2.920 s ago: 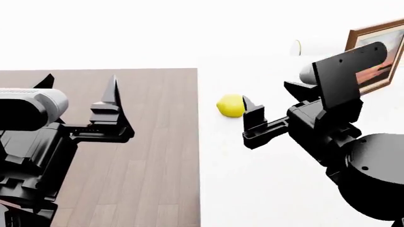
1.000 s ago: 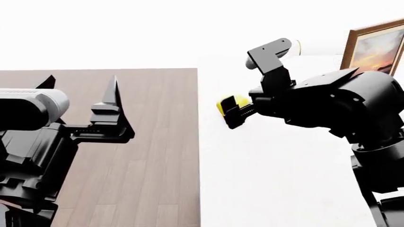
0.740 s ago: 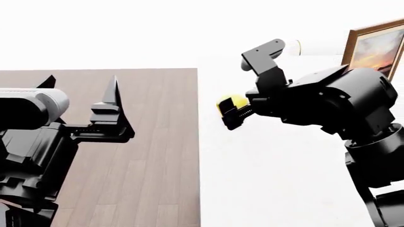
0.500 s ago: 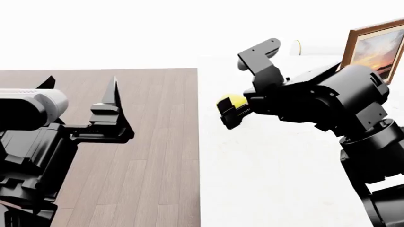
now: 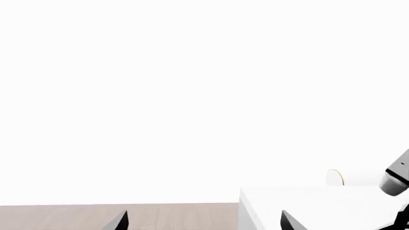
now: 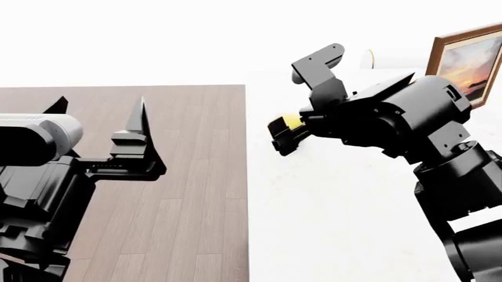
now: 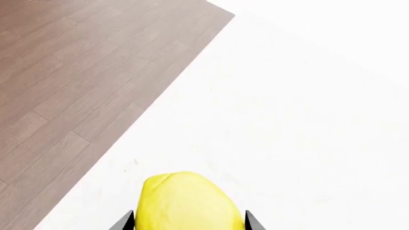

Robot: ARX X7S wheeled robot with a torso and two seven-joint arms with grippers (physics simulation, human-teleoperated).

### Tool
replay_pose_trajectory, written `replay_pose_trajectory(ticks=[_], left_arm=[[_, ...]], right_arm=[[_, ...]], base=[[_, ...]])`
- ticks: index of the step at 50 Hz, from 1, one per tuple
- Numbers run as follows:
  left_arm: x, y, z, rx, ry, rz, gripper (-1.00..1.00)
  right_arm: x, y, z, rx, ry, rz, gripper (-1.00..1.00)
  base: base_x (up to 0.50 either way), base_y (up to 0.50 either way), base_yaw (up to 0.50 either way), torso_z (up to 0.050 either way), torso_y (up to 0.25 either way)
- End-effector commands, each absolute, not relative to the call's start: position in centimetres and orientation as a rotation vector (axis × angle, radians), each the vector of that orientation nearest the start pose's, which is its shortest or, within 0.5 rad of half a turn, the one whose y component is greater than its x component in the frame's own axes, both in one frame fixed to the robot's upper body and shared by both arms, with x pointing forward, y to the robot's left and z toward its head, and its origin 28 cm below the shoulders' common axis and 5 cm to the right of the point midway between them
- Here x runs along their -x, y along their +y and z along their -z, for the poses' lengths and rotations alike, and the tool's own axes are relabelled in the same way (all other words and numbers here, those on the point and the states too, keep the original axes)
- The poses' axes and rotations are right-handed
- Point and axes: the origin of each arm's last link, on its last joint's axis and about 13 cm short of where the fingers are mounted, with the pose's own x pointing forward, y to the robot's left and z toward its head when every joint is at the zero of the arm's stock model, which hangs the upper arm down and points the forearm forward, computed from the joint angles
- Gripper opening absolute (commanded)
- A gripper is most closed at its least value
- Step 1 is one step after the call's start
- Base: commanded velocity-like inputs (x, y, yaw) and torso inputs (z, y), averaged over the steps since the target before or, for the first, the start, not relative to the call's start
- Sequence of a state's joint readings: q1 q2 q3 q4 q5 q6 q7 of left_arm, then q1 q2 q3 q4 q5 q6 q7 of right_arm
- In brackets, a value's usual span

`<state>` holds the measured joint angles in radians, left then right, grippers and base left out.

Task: Pick the lemon from the counter and place it in the cabinet.

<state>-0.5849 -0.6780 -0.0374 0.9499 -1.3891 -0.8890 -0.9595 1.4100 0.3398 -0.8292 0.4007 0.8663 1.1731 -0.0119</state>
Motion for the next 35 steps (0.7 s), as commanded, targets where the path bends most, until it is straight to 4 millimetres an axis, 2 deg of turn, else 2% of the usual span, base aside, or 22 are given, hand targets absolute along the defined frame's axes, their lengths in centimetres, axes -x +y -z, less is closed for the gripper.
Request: replay_pose_trajectory(ticks=[1, 7, 12, 15, 20, 24, 29, 35], left_arm=[[-16.9, 22.6, -24.6, 0.048, -0.243, 0.068, 1.0], [-16.9, 22.7, -24.6, 0.045, -0.244, 0.066, 1.0], [-17.1, 22.6, -24.6, 0.042, -0.245, 0.066, 1.0], [-17.2, 22.6, -24.6, 0.041, -0.245, 0.068, 1.0], [-17.3, 22.6, -24.7, 0.04, -0.246, 0.069, 1.0], [-17.3, 22.6, -24.7, 0.04, -0.247, 0.069, 1.0], [-17.2, 22.6, -24.7, 0.04, -0.25, 0.068, 1.0], [-17.1, 22.6, -24.7, 0.039, -0.253, 0.065, 1.0]], right_arm=[[-36.6, -9.8, -26.0, 0.34, 0.544, -0.447, -1.0], [-36.5, -9.9, -26.2, 0.328, 0.536, -0.444, -1.0], [-35.4, -10.5, -27.9, 0.285, 0.474, -0.455, -1.0], [-33.9, -11.0, -29.7, 0.25, 0.41, -0.48, -1.0], [-30.2, -11.7, -32.4, 0.203, 0.301, -0.542, -1.0], [-26.8, -11.9, -33.4, 0.184, 0.226, -0.599, -1.0], [-23.6, -11.5, -34.2, 0.151, 0.08, -0.557, -1.0], [-22.1, -11.1, -35.1, 0.12, -0.006, -0.53, -1.0]], base=[[0.0, 0.0, 0.0, 0.0, 0.0], [0.0, 0.0, 0.0, 0.0, 0.0], [0.0, 0.0, 0.0, 0.0, 0.0], [0.0, 0.0, 0.0, 0.0, 0.0], [0.0, 0.0, 0.0, 0.0, 0.0], [0.0, 0.0, 0.0, 0.0, 0.0], [0.0, 0.0, 0.0, 0.0, 0.0], [0.0, 0.0, 0.0, 0.0, 0.0]])
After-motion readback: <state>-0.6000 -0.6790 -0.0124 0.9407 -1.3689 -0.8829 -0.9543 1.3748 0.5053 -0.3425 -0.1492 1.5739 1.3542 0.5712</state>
